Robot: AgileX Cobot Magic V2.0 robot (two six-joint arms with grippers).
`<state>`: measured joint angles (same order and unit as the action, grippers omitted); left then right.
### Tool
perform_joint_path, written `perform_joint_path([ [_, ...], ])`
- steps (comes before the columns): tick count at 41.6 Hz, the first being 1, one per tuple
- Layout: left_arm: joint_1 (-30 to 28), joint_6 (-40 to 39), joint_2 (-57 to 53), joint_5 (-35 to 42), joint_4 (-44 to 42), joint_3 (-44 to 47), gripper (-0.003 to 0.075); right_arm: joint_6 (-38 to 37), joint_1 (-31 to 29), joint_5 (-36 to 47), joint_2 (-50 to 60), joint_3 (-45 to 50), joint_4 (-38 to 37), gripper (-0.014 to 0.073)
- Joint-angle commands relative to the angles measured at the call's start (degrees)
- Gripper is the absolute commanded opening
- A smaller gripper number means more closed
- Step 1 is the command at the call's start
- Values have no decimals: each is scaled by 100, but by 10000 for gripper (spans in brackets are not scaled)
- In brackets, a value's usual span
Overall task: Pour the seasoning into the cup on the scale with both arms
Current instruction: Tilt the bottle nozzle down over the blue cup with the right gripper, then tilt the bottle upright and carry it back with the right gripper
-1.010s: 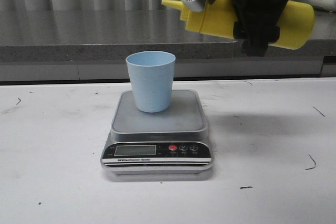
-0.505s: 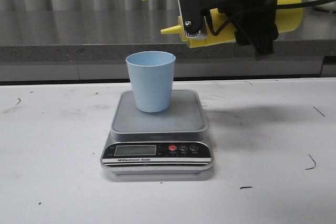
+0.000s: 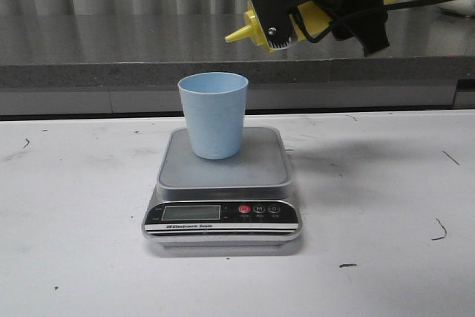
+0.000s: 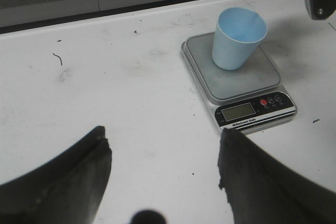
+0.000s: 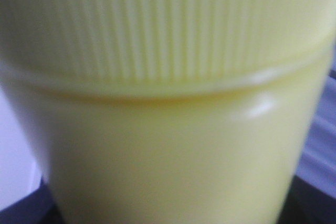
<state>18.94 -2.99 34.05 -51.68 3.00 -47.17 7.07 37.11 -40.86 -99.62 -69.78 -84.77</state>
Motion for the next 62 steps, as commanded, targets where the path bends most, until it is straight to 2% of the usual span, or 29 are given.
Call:
perform_joint_path([
  [1,-7,-49,17,387,57,-154,440,62,-4,-172,283,-236,-622,314],
  [10,-7,-49,17,387,57,-154,440,62,-4,-172,283,-236,-528,314],
  [14,-7,-49,17,387,57,-154,440,-45,-4,-172,283,-236,-220,314],
  [30,-7,-49,17,387,57,-154,440,-1988,-42,-514,283,-236,2456,314],
  [36,-7,-49,17,387,57,-154,440,-2400,-42,-570,411,-236,3088,314],
  [45,-7,-49,17,387,57,-154,440,-2468,-48,-321,968,-215,3860,314],
  [53,-7,-49,17,387,57,-154,440,-2468,-254,405,1670,298,4015,314],
  [62,-7,-49,17,387,57,-154,440,-2468,-1123,1670,2449,1262,4481,314],
])
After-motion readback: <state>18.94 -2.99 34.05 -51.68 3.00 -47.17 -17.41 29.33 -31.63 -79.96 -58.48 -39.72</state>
